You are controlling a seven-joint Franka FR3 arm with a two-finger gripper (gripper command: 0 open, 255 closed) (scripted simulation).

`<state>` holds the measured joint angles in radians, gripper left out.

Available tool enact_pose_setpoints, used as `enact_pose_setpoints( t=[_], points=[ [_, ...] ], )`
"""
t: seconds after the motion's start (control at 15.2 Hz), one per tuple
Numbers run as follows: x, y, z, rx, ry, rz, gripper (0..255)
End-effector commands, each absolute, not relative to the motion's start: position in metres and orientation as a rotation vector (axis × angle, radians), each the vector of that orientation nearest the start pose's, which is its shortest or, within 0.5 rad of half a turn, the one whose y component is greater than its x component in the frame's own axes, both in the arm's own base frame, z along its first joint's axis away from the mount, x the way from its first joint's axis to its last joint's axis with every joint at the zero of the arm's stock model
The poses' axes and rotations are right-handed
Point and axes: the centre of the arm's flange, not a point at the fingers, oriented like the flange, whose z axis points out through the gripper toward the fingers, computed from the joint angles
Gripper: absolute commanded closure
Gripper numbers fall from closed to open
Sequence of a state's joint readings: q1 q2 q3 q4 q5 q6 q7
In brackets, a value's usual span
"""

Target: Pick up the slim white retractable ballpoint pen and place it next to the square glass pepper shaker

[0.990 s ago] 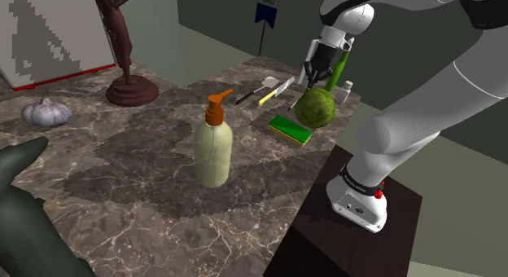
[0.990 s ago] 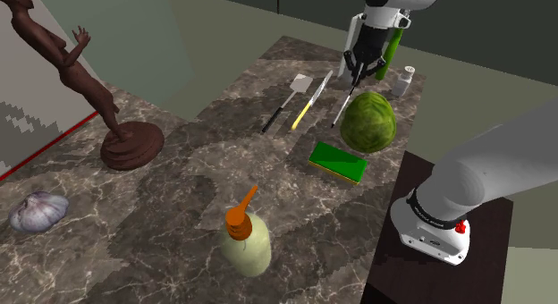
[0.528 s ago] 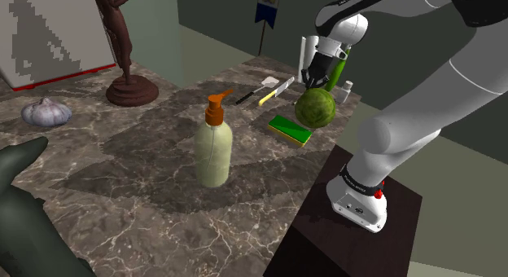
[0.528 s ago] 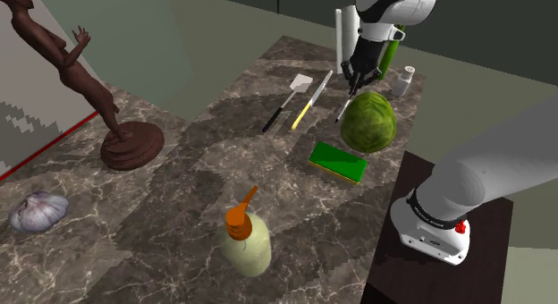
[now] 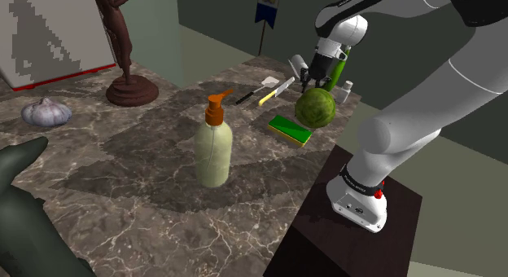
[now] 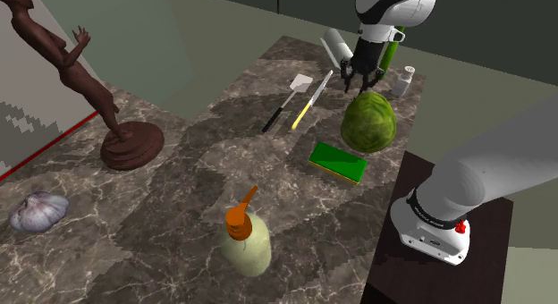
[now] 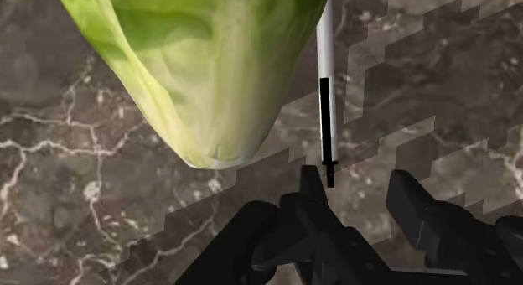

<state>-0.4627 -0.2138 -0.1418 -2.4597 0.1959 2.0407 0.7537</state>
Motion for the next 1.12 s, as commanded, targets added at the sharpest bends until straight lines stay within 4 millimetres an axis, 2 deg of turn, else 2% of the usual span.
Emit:
enact_pose_setpoints(
  t=[0.0, 0.26, 0.53, 1.06],
  points=[
    [0.360, -0.235, 0.361, -2.196, 1.963, 0.330, 0],
    [0.360, -0.235, 0.361, -2.196, 1.963, 0.330, 0],
    [0.362, -0.249, 0.409, -2.196, 1.963, 0.330, 0],
    [0.362, -0.249, 0.409, -2.196, 1.963, 0.330, 0]
  ],
)
